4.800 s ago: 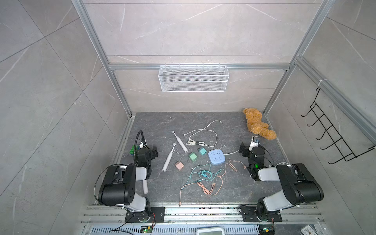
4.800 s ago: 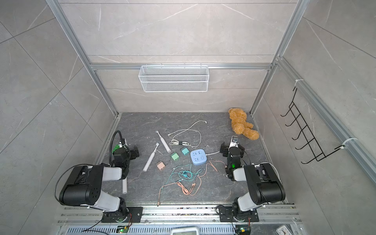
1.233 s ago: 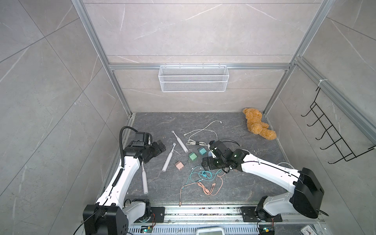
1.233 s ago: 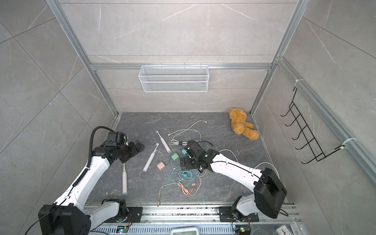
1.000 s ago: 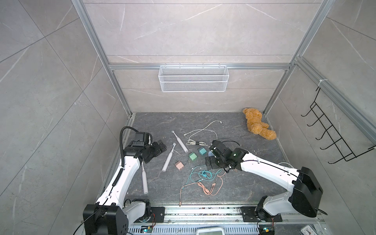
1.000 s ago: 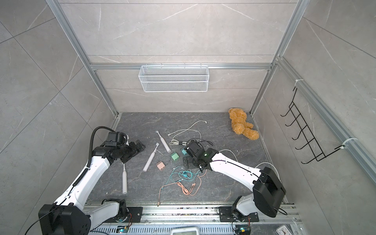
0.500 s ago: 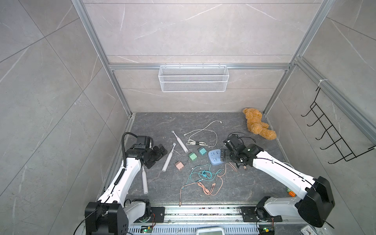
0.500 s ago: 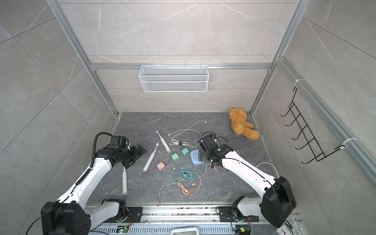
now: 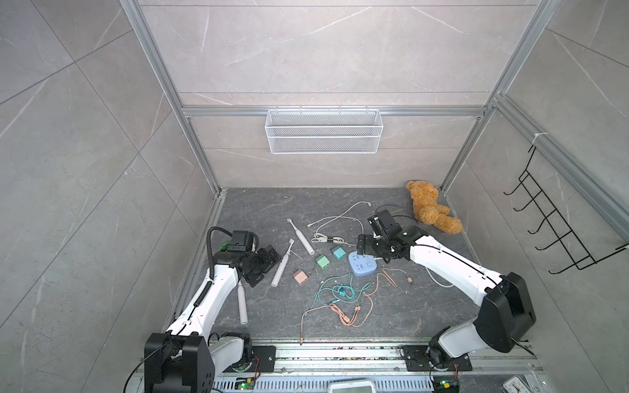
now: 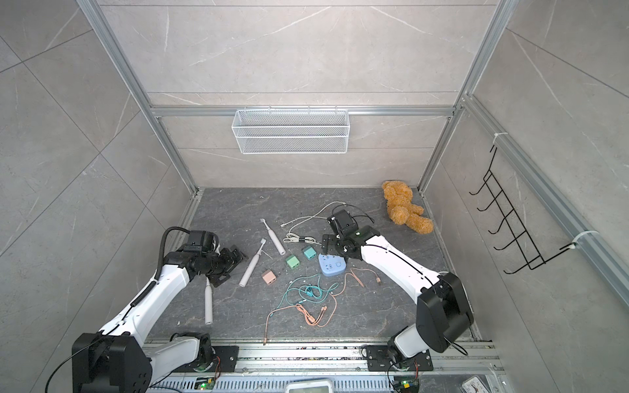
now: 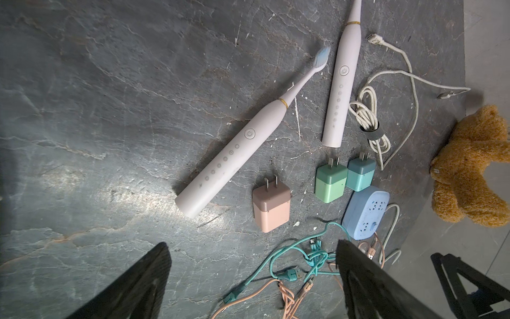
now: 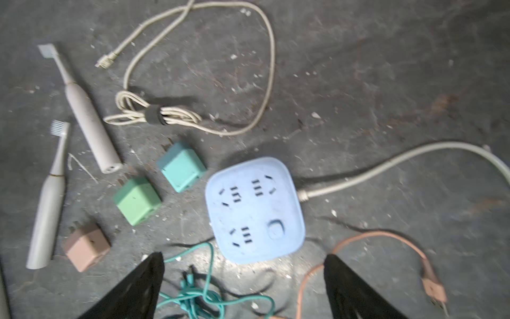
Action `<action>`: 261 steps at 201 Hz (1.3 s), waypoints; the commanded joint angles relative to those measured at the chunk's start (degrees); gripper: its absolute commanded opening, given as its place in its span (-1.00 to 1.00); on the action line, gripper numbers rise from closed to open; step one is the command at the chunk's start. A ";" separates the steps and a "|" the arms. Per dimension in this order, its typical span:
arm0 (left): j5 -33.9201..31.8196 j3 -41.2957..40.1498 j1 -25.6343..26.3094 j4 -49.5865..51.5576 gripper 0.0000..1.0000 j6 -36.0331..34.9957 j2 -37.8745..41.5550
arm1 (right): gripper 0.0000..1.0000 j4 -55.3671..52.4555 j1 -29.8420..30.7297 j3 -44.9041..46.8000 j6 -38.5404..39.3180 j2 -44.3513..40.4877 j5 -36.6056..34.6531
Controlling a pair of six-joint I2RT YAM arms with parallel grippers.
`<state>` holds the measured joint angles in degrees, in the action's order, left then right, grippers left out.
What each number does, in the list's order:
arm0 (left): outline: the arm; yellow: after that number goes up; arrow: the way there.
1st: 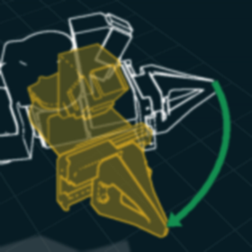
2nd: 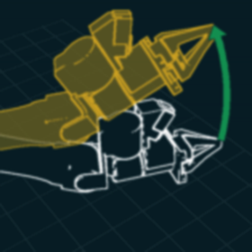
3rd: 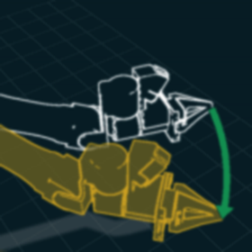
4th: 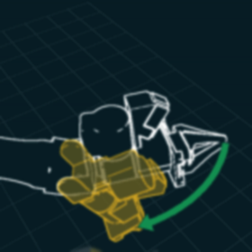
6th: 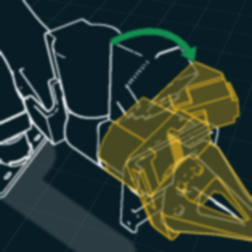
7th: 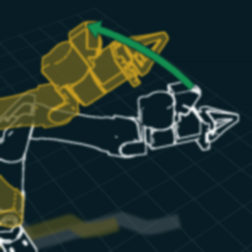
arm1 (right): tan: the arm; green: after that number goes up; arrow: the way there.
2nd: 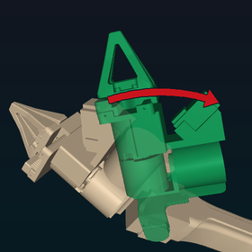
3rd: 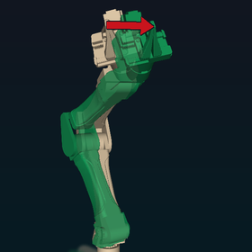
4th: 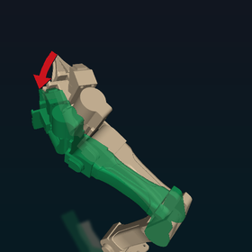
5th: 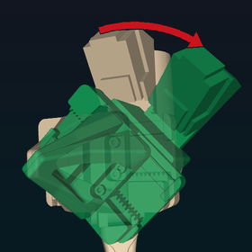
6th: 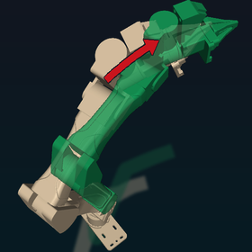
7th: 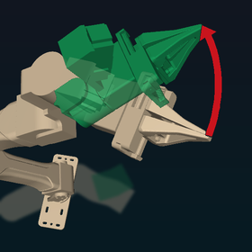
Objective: Charge the electric toothbrush
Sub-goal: Pick up the charging cable from the center of the board.
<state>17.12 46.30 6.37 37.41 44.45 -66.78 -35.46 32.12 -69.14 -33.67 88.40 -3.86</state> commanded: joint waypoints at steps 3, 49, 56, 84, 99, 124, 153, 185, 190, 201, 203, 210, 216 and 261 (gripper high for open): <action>2.48 -0.65 0.90 -1.04 0.88 -1.30 -0.70 | 0.79 3.37 -0.04 -2.55 -0.53 3.83 3.75; 0.81 -0.09 2.68 -1.71 0.85 -1.40 -2.80 | 0.77 1.80 0.03 -13.72 2.99 14.39 4.56; 0.57 -0.08 2.66 -1.87 0.85 -1.55 -2.91 | 0.77 1.55 0.04 -15.64 3.01 16.07 3.64; -0.03 -0.40 2.68 -2.15 0.85 -1.81 -3.03 | 0.77 -1.23 -2.08 -23.33 2.18 22.00 -4.06; -0.39 -0.82 2.63 -2.56 0.85 -1.75 -3.09 | 0.77 -0.29 -4.11 -26.76 1.10 25.31 -1.32; -0.27 -0.65 2.68 -2.65 0.85 -1.94 -3.59 | 0.75 -3.72 -7.57 -36.72 -0.58 32.56 0.82; -0.59 -0.17 2.65 -2.68 0.85 -2.26 -3.81 | 0.70 -7.75 -10.86 -49.86 -3.06 41.65 3.92; -0.37 0.10 2.68 -2.96 0.85 -2.40 -4.31 | 0.70 -19.95 -12.31 -72.54 -6.13 55.96 3.06; -0.51 0.08 2.60 -2.93 0.85 -2.48 -4.27 | 0.70 -22.04 -12.60 -76.55 -6.74 58.09 3.23; -0.64 0.02 2.68 -2.76 0.85 -2.61 -4.15 | 0.67 -25.15 -12.68 -85.03 -7.12 63.69 4.07; -0.68 0.04 2.68 -2.77 0.85 -2.59 -4.12 | 0.66 -25.74 -12.71 -86.87 -7.22 64.65 4.17; -0.77 0.00 2.65 -2.68 0.85 -2.76 -4.01 | 0.65 -28.82 -12.77 -93.23 -7.90 67.72 4.17; -0.86 0.00 2.64 -2.53 0.85 -2.85 -3.88 | 0.65 -31.17 -12.78 -98.38 -8.39 70.50 4.56; -1.13 -0.34 2.66 -2.69 0.85 -2.96 -3.50 | 0.55 -35.10 -12.86 -106.19 -12.37 75.88 4.96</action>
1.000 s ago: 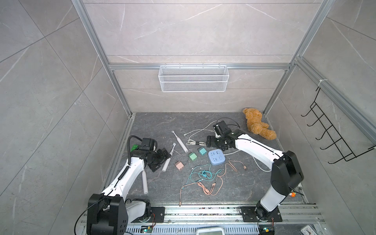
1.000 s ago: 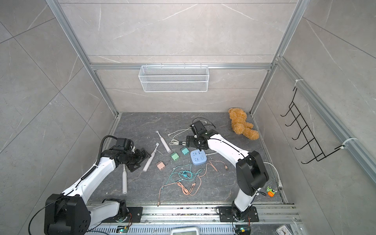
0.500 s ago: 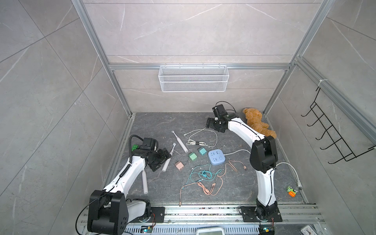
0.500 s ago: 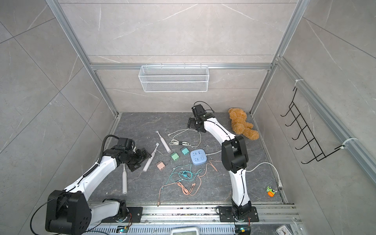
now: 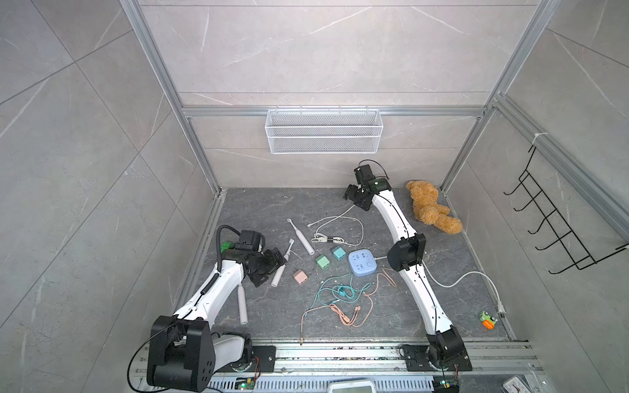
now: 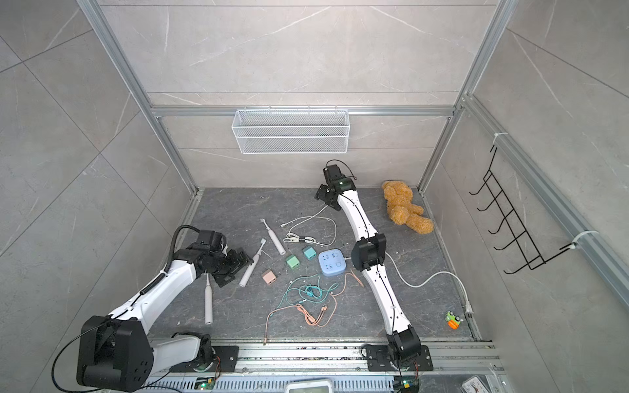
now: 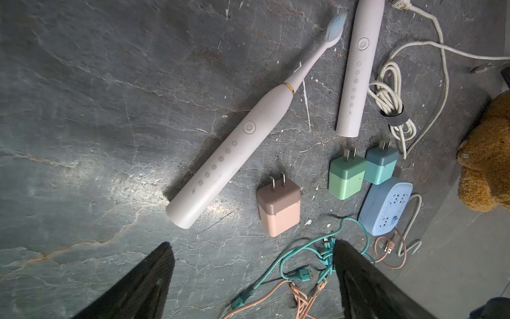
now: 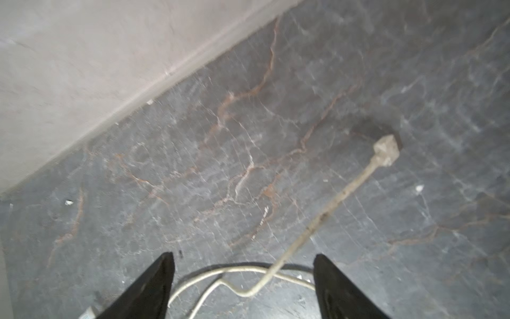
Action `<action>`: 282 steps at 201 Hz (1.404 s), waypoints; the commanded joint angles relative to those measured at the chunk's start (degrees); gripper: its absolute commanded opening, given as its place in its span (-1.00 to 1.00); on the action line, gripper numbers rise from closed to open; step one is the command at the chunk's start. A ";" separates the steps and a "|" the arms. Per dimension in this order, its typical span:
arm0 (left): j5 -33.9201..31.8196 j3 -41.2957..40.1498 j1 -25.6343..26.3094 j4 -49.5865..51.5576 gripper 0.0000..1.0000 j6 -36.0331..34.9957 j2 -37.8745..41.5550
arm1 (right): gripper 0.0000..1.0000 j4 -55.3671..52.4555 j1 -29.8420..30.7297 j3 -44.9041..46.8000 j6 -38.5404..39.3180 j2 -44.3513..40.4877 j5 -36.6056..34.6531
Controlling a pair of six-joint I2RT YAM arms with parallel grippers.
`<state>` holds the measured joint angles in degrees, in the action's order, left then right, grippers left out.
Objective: Charge the electric toothbrush
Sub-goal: Pick up the charging cable from the center of the board.
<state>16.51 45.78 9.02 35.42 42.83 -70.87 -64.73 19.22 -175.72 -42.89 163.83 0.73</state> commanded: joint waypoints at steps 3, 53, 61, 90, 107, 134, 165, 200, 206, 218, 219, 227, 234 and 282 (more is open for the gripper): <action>-0.47 0.12 0.03 -0.77 0.85 -1.34 0.56 | 0.55 -5.22 0.03 1.63 -3.22 0.06 0.45; -0.17 -0.28 0.01 -1.31 0.85 -1.26 0.49 | 0.19 5.38 -0.15 18.28 -4.08 -6.68 -1.35; -0.18 -0.30 0.04 -1.34 0.85 -1.28 0.43 | 0.06 5.91 -0.28 18.48 -4.01 -6.68 -1.04; -0.01 -0.29 0.04 -1.25 0.85 -1.21 0.59 | -0.38 3.34 -0.35 13.37 -2.07 -5.23 1.49; -0.15 -0.33 0.04 -1.16 0.84 -1.26 0.89 | -0.51 1.15 0.06 10.37 -0.45 -5.52 1.64; -0.24 -0.19 0.04 -1.14 0.84 -1.16 1.13 | -0.85 -0.99 1.49 8.98 2.92 -7.93 -0.10; -0.41 0.40 0.04 -0.50 0.84 -1.08 1.77 | -1.00 -4.24 3.89 8.54 6.92 -11.23 -1.15; -0.82 2.64 0.04 0.50 0.85 1.22 4.08 | -1.00 -11.81 10.95 2.47 15.28 -13.49 -3.22; -1.14 3.28 0.00 0.69 0.85 2.01 4.60 | -1.00 -13.62 12.51 -0.01 17.27 -13.21 -3.41; -2.39 4.62 -0.06 1.11 0.86 3.77 6.05 | -1.00 -17.25 15.21 -4.81 19.72 -12.20 -3.48; -2.55 4.69 -0.10 1.08 0.86 3.90 6.20 | -1.00 -17.31 15.35 -4.46 19.88 -12.43 -3.60; -3.79 5.39 -0.15 1.43 0.87 5.12 7.12 | -1.00 -17.35 16.69 -2.68 20.90 -13.99 -3.40; -4.57 6.04 -0.29 1.49 0.87 6.04 8.09 | -1.00 -18.05 17.79 -3.15 21.88 -14.42 -3.36; -6.42 8.74 -1.85 -0.08 0.87 12.19 13.22 | -1.00 -21.51 22.98 -4.02 25.23 -18.51 -0.68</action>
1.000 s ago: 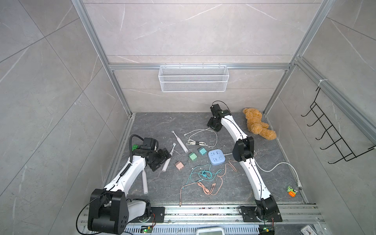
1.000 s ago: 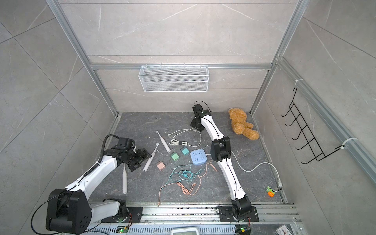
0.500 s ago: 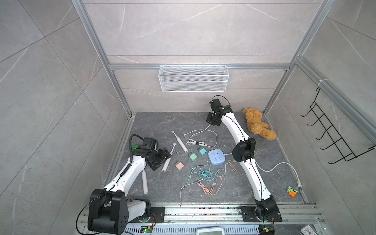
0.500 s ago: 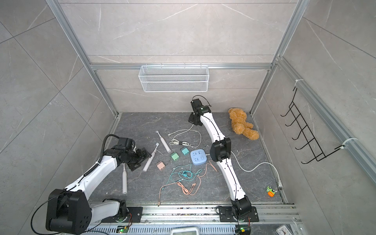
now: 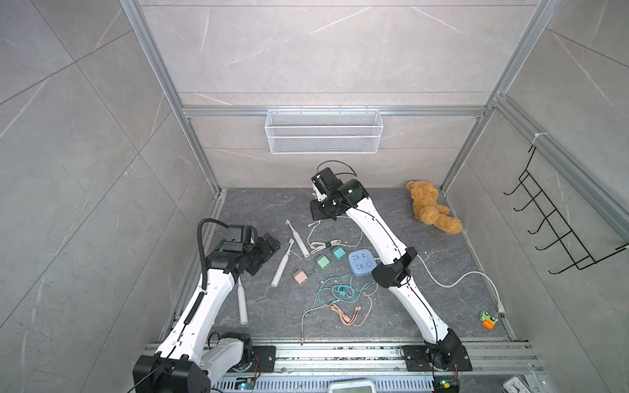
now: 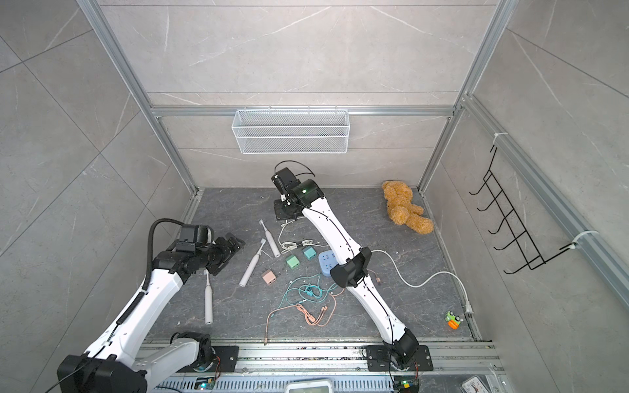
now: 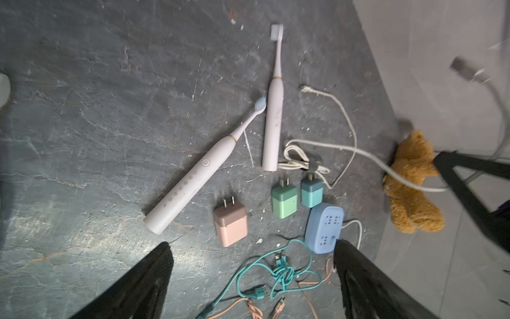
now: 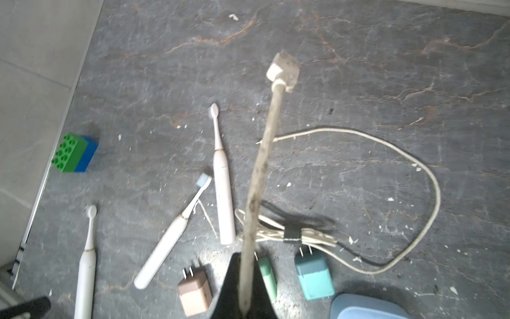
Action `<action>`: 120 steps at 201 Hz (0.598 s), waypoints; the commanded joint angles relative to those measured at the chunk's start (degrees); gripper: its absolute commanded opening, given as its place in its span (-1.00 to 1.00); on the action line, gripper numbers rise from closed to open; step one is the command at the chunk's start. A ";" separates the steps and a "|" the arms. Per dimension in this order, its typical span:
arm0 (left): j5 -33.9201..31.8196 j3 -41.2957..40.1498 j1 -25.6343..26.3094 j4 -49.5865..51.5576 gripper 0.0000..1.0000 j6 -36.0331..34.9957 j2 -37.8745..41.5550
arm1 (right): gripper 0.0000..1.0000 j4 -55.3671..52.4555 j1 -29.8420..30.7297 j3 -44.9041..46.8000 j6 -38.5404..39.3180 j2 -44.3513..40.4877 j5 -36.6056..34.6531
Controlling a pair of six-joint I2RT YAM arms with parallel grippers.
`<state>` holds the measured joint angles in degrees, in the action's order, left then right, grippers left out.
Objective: Charge the electric toothbrush
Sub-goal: Pick up the charging cable from the center of the board.
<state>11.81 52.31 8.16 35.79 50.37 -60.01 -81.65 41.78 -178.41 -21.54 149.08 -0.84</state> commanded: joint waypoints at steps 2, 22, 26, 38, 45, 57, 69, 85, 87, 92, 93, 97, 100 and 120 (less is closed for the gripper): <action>-1.73 2.25 -1.14 -0.57 0.87 4.93 2.51 | -1.00 -4.54 0.68 -1.07 4.05 -4.11 1.03; -1.15 3.09 -2.42 -1.25 0.87 7.39 3.73 | -1.00 -3.87 3.22 2.29 6.15 -7.82 1.91; -0.85 3.28 -2.84 -1.32 0.87 7.87 3.92 | -1.00 -3.87 3.71 2.84 6.38 -8.59 1.54; 0.65 3.65 -4.56 -1.86 0.87 9.37 4.36 | -1.00 -4.12 4.61 4.55 6.59 -10.93 -0.25; 2.00 3.49 -5.51 -2.70 0.87 10.38 4.55 | -1.00 -3.93 4.94 6.16 7.13 -12.14 -0.22; 4.66 3.16 -6.95 -4.26 0.87 12.07 4.28 | -1.00 -3.37 5.84 10.08 8.34 -14.52 0.05; 7.14 2.98 -7.83 -5.69 0.87 13.97 3.41 | -1.00 -2.68 6.83 13.73 9.38 -16.55 0.05; 10.96 2.22 -8.53 -9.04 0.87 16.65 1.67 | -1.00 1.43 8.54 23.47 10.41 -21.81 -0.76; 11.41 2.08 -8.63 -9.46 0.86 17.19 1.48 | -1.00 1.81 8.65 24.47 10.44 -22.38 -0.79; 12.73 1.73 -8.97 -10.67 0.86 18.25 0.90 | -1.00 4.40 8.92 29.06 10.58 -24.95 -0.51; 12.94 1.65 -9.05 -10.97 0.86 18.44 0.79 | -1.00 5.78 8.93 31.01 10.58 -26.00 -0.33; 14.05 1.29 -9.33 -12.29 0.86 19.40 0.32 | -1.00 7.73 8.96 34.94 10.57 -27.93 0.10; 14.84 0.90 -9.51 -13.10 0.86 20.11 0.01 | -1.00 9.73 8.94 38.35 10.53 -29.79 0.49; 18.68 -1.11 -9.74 -18.99 0.85 24.57 -1.62 | -1.00 24.34 8.96 60.06 9.68 -41.95 1.92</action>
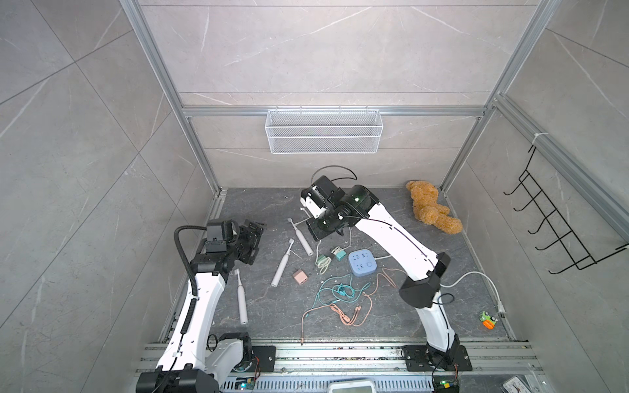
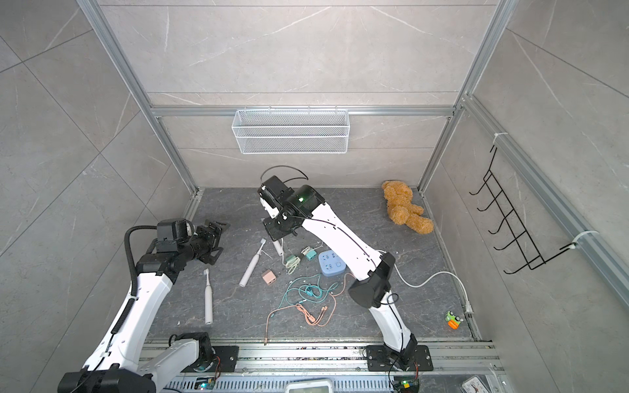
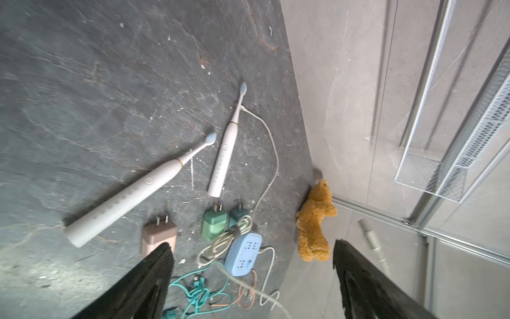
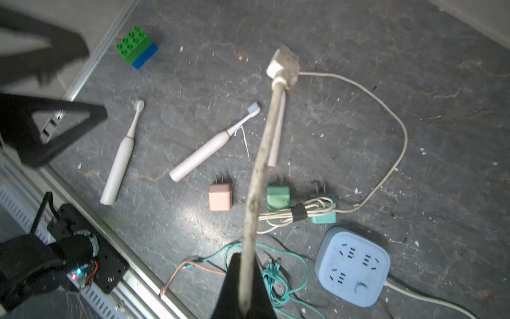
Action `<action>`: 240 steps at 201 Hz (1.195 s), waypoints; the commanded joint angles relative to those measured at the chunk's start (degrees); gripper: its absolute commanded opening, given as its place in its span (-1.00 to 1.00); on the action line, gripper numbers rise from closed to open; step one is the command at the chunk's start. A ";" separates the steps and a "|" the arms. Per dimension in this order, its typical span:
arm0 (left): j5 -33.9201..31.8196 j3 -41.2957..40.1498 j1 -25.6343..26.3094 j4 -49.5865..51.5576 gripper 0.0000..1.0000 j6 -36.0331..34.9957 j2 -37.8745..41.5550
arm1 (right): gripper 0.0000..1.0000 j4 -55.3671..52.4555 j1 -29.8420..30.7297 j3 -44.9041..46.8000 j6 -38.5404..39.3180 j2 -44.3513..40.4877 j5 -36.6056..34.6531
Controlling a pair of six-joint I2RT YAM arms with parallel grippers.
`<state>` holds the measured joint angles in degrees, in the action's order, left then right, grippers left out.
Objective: Charge the electric toothbrush
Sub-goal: Pick up the charging cable from the center of the board.
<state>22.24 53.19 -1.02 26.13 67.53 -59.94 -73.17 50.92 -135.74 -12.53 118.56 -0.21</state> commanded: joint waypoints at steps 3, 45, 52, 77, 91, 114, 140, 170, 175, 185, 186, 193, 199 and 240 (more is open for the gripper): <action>8.79 -2.27 -0.57 -10.24 0.85 7.99 -1.91 | -1.00 17.45 -0.20 20.14 0.67 -12.93 2.09; 14.60 -6.42 1.29 -17.25 0.79 13.44 -3.18 | -1.00 30.60 -0.20 42.23 0.79 -24.10 9.10; 14.94 -6.88 2.08 -17.25 0.78 13.42 -3.03 | -1.00 32.44 -0.20 45.33 1.00 -25.35 10.43; 14.30 -9.62 6.68 -18.48 0.78 14.58 -2.85 | -1.00 38.69 -0.20 53.17 1.90 -27.73 15.61; 13.82 -11.32 9.49 -20.86 0.76 16.27 -3.76 | -1.00 41.75 -0.15 56.53 2.08 -28.36 17.45; 13.61 -13.95 12.71 -27.24 0.73 19.96 -5.75 | -1.00 44.55 -0.20 60.03 2.45 -29.09 19.08; 12.20 -14.16 15.45 -30.02 0.68 20.78 -7.74 | -1.00 47.32 -0.16 62.95 3.06 -29.38 21.09; 11.96 -14.01 17.69 -33.89 0.47 22.39 -9.90 | -1.00 50.49 -0.20 65.82 3.38 -29.54 22.18; 11.97 -13.98 17.84 -33.95 0.42 22.39 -10.09 | -1.00 50.86 -0.20 66.13 3.38 -29.61 22.22; 11.98 -14.06 17.89 -34.20 0.35 22.48 -10.19 | -1.00 51.76 -0.20 66.84 3.35 -29.86 22.25; 11.97 -14.02 17.89 -34.21 0.35 22.48 -10.19 | -1.00 51.97 -0.20 67.01 3.32 -29.94 22.31; 11.98 -14.18 17.93 -34.21 0.30 22.35 -10.26 | -1.00 52.69 -0.19 67.55 3.22 -30.14 22.52; 11.87 -14.42 17.96 -34.26 0.20 22.30 -10.27 | -1.00 53.09 -0.20 67.86 3.16 -30.23 22.70; 12.13 -15.78 18.04 -34.92 -0.14 22.30 -10.59 | -1.00 54.33 -0.15 69.32 3.48 -30.67 23.50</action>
<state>34.41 38.22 16.86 -6.26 89.21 -70.57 -21.26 50.76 -67.77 -10.22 89.86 21.96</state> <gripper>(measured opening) 0.454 0.059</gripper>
